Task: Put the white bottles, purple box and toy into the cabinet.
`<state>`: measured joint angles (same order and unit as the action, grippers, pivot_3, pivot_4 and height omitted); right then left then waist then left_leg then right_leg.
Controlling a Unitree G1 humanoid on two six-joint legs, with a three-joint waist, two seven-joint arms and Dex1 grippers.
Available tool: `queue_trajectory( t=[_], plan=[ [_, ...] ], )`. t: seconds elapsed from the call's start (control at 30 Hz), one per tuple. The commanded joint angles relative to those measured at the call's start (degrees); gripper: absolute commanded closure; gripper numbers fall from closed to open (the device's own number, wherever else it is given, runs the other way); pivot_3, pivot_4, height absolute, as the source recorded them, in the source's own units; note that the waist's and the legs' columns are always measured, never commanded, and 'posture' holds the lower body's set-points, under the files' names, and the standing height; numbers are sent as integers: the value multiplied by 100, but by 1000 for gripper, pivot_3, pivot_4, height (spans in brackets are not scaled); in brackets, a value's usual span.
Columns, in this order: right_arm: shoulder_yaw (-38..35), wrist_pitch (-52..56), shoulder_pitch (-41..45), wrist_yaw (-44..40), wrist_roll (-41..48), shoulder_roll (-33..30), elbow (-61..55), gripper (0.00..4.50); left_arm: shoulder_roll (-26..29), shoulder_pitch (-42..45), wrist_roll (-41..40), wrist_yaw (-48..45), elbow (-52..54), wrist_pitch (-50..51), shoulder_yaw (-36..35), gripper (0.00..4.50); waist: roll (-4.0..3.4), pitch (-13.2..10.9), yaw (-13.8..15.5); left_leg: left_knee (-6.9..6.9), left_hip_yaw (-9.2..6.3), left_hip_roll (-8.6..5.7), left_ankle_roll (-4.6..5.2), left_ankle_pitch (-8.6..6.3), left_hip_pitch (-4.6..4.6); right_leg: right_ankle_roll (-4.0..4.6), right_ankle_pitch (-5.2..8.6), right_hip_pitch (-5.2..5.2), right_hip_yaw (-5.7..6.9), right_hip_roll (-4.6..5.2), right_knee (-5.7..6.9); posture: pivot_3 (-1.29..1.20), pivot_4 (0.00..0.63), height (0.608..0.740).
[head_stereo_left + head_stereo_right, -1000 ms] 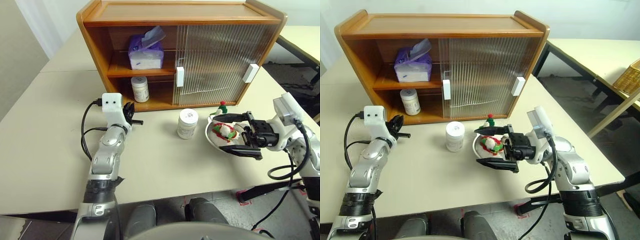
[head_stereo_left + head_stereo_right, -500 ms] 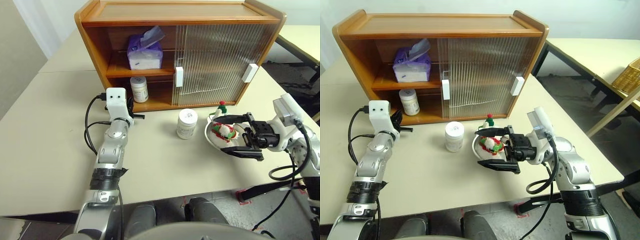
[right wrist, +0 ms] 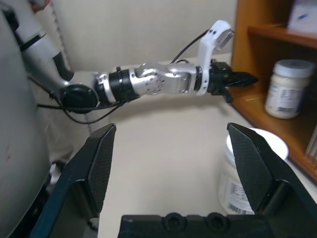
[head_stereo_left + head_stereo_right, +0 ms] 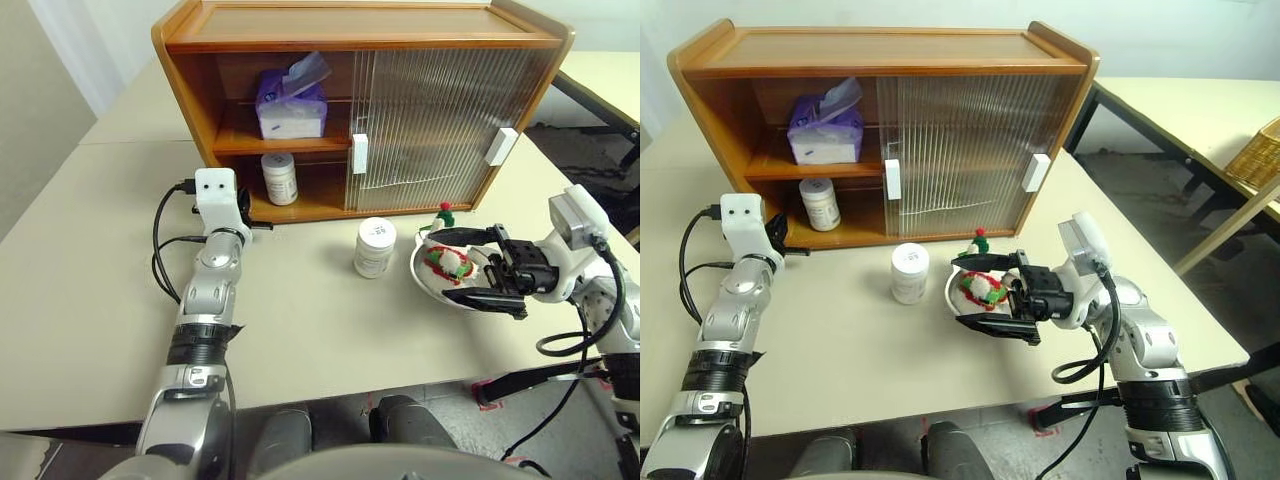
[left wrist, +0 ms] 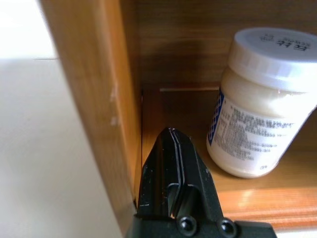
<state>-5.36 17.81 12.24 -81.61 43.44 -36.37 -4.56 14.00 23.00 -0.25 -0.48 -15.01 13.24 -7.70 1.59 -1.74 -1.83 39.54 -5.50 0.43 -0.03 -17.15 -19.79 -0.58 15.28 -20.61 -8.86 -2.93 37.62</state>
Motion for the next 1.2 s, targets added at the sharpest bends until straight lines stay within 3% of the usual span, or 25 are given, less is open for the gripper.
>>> queue_trajectory(
  t=[0.03, 0.87, 1.2],
  plan=[
    [-214, 341, -104, 584, 342, 161, -485, 0, 37, 101, 13, -26, -232, -147, -21, 4434, 0, 0, -1, 0, 0, 0, 0, 0, 0, 0, 0, 0, 0, 0, 0, -65, 31, 740],
    [-139, 273, -677, 682, 273, 222, -970, 0, 17, 981, 26, -315, -1807, -738, 116, 4434, -2, 1, 1, -1, -1, -1, 13, -1, -2, -14, -15, 10, 6, -1, -14, -104, 19, 740],
    [-108, 285, -720, 722, 270, 205, -1073, 0, -128, 989, 45, -357, -1768, -742, 218, 4434, -2, 1, -5, 3, 0, -4, 24, 9, -3, -50, -15, 13, 7, -2, -14, -104, 20, 740]
  ],
)
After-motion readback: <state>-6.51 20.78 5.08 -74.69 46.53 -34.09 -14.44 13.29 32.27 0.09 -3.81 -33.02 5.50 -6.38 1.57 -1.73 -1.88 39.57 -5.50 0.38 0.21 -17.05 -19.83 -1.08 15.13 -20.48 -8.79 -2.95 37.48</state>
